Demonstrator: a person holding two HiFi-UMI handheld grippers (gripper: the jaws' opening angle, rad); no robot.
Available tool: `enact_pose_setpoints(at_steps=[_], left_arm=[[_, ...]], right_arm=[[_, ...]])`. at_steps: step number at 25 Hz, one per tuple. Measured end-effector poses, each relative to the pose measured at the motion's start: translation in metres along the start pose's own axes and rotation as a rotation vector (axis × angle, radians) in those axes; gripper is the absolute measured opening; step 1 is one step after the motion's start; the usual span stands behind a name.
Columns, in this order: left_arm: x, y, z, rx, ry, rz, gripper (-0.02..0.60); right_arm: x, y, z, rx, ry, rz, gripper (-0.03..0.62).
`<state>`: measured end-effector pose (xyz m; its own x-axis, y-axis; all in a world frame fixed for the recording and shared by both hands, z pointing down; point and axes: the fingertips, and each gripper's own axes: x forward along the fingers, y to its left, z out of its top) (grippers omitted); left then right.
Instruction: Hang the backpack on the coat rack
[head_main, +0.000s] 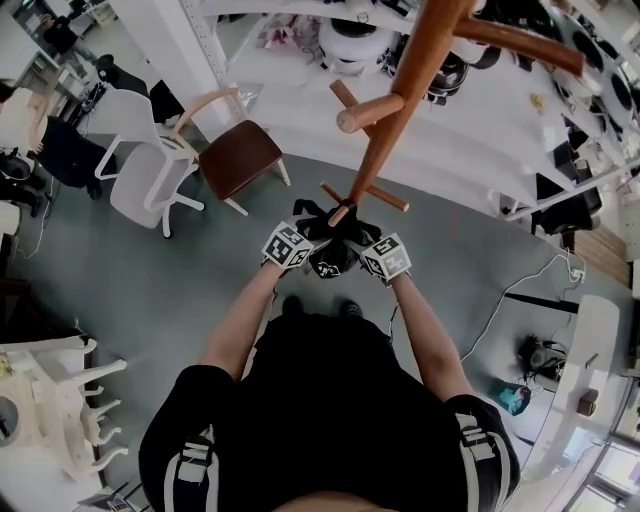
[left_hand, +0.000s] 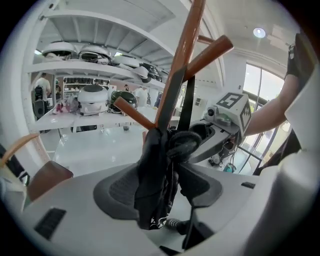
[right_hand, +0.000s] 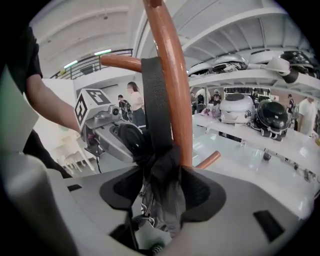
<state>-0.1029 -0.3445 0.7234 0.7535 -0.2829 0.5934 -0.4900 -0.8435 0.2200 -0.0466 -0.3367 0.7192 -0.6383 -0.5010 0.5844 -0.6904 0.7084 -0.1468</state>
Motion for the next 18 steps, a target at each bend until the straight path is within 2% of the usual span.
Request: enact_pose_setpoints(at_steps=[3,6,7,8,11,13,15,18], left_arm=[[-0.018,-0.003,0.003,-0.053,-0.068,0.029,0.256],[-0.038,-0.009,0.009,-0.049,-0.126,0.065,0.255],[-0.044,-0.013,0.011,-0.039,-0.144,0.07,0.247],[-0.049,-0.019,0.013,-0.024,-0.161,0.075,0.224],[-0.065,-0.037,0.018,0.025,-0.199,0.094,0.13],[-0.076,-0.049,0.025,0.025,-0.237,0.098,0.091],[-0.086,-0.062,0.034,0.017,-0.281,0.095,0.052],[-0.09,-0.081,0.05,0.021,-0.324,0.085,0.029]], right_arm=[[-0.011,0.001,0.001,-0.06,-0.003,0.012,0.258],[-0.026,0.003,0.002,-0.094,-0.016,0.023,0.258],[-0.032,0.004,0.003,-0.104,-0.024,0.034,0.237],[-0.039,0.006,0.003,-0.113,-0.035,0.05,0.156],[-0.058,0.016,0.007,-0.124,-0.062,0.1,0.017],[-0.067,0.025,0.012,-0.128,-0.065,0.133,0.015],[-0.072,0.034,0.018,-0.179,-0.057,0.161,0.015],[-0.079,0.045,0.03,-0.255,-0.078,0.203,0.015]])
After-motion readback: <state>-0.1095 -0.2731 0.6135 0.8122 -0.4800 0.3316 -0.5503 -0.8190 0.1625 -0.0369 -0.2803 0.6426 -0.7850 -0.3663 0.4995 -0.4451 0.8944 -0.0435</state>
